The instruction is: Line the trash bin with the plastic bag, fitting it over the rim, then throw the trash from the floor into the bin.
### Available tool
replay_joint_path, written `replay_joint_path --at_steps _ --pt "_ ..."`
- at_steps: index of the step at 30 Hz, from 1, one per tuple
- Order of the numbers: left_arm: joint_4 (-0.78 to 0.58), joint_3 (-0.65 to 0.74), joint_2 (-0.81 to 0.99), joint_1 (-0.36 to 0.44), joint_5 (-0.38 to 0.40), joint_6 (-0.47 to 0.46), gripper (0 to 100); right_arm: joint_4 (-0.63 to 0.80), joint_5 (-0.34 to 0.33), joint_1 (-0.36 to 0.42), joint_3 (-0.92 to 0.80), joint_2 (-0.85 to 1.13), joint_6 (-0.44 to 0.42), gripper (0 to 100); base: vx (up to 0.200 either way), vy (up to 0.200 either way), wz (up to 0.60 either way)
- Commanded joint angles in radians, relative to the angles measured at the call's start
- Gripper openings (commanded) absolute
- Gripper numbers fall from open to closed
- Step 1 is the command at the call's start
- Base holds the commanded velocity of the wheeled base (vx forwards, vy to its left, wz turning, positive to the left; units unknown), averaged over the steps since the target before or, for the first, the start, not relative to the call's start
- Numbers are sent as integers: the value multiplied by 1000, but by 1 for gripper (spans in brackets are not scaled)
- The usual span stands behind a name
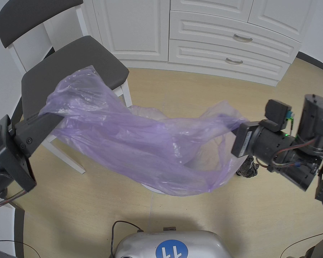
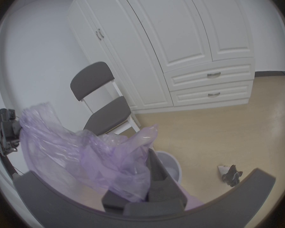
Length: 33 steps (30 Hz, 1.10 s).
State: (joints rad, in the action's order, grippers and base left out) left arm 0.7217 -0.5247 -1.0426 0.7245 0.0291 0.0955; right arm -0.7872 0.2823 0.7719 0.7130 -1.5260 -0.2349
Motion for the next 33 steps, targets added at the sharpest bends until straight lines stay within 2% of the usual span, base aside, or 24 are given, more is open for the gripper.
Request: replay_joint_path --at_steps 1,6,9,13,14,18,22,24,26,27,33 --pt "-1 11 -24 0 3 0 0 52 9 1 -27 187 37 0 0 0 0" --pt "1 29 -24 4 5 -8 0 121 64 52 -26 279 89 0 0 0 0" --pt "2 35 -45 13 3 -11 0 120 140 121 -32 279 117 0 0 0 0" --pt "18 38 -77 58 -3 -14 0 111 186 184 -46 280 137 0 0 0 0" --pt "18 45 -82 90 -6 -13 0 111 209 211 -49 282 151 0 0 0 0" --pt "16 54 -108 108 -11 -13 0 108 267 254 -69 293 195 0 0 0 0" --pt "5 54 -123 105 -51 -13 0 105 274 256 -90 305 233 0 0 0 0" --pt "1 63 -155 101 -135 -62 0 75 274 256 -122 313 275 0 0 0 0" --pt "1 66 -162 99 -150 -77 0 66 274 254 -129 313 282 0 0 0 0" --pt "1 84 -178 99 -206 -126 0 37 274 254 -152 310 312 0 0 0 0" --pt "-1 98 -205 96 -244 -161 0 -29 274 254 -205 296 382 0 0 0 0"
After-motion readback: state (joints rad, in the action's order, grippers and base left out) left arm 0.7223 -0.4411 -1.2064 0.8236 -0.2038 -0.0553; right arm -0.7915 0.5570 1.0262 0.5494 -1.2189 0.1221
